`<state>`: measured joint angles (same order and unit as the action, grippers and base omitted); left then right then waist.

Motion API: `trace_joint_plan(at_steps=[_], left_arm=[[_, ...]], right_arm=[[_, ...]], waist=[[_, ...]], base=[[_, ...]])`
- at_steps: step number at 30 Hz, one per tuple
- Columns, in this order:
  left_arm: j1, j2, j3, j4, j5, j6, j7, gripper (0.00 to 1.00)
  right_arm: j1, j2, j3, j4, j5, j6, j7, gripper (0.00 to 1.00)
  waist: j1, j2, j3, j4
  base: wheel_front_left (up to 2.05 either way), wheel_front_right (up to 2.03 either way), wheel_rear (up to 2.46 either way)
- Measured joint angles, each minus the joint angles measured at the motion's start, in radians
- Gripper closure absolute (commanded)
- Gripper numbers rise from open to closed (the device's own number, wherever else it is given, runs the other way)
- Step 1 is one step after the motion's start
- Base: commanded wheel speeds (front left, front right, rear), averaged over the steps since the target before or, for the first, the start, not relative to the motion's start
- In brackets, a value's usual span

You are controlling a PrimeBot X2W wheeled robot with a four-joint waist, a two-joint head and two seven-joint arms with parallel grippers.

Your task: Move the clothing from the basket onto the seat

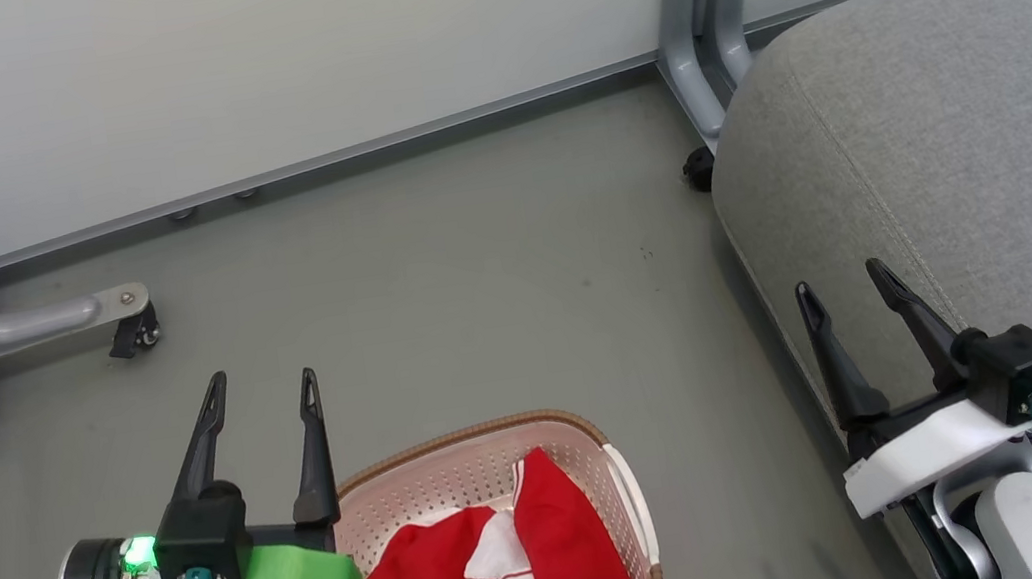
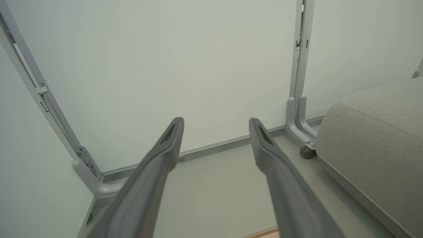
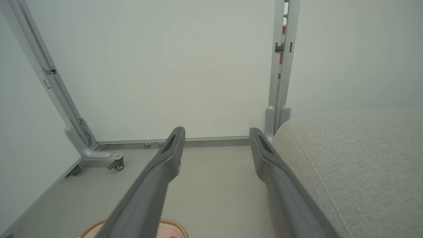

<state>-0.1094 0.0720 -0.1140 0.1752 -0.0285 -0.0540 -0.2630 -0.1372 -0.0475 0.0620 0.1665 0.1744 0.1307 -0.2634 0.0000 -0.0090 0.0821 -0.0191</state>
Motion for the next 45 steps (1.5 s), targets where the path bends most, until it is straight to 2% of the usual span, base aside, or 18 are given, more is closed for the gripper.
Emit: trace_joint_plan(at_steps=[12, 22, 45], left_arm=[[-0.065, 0.007, -0.012, 0.011, 0.002, -0.027, -0.001, 0.00], [-0.141, 0.033, -0.049, 0.066, 0.015, -0.052, -0.001, 0.00], [-0.336, 0.119, -0.211, 0.395, 0.008, -0.074, -0.001, 0.00]], right_arm=[[-0.036, -0.001, -0.021, -0.033, 0.002, 0.000, 0.000, 0.00], [-0.061, -0.001, -0.033, -0.079, 0.017, 0.000, 0.000, 0.00], [-0.194, -0.002, -0.010, -0.190, 0.044, 0.000, 0.000, 0.00]], waist=[[0.0000, 0.0000, 0.073, -0.102], [0.0000, 0.0000, 0.167, -0.169], [0.0001, 0.0000, 0.463, -0.234]], base=[[0.00, 0.00, 0.00], [0.00, 0.00, 0.00], [0.00, 0.00, 0.00]])
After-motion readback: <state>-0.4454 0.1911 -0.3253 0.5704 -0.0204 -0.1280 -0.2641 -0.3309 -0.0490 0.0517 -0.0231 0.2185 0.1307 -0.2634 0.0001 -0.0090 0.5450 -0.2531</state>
